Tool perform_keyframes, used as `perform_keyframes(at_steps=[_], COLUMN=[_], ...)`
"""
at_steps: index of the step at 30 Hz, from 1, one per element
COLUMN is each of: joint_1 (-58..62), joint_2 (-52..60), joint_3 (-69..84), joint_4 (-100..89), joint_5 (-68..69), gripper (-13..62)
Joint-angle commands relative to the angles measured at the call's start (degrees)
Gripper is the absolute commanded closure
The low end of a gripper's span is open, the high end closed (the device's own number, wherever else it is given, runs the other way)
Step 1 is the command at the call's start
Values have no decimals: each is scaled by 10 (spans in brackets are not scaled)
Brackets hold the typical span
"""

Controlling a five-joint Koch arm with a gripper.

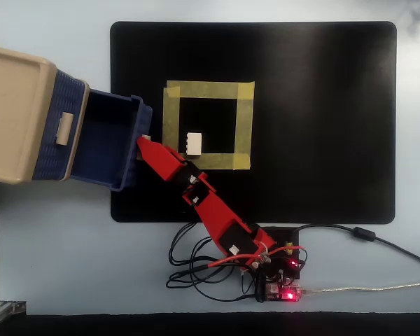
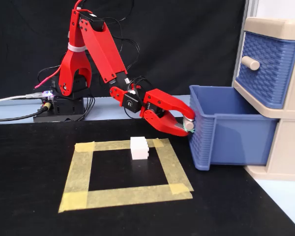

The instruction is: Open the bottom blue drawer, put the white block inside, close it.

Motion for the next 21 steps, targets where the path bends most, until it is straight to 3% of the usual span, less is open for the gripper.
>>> perform_keyframes(at_steps=[1,4,5,8,12,15,17,21], joint_1=[-5,4,8,25,42,77,95,101], joint_2=[7,14,23,105,284,417,412,263], joint_3=[5,7,7,44,40,-79,-203,-411], joint_4=[2,7,6,53,382,703,887,1132], joint_5=[8,11,11,42,192,227,257,424], gripper=[497,172,155,158,159,159,158,160])
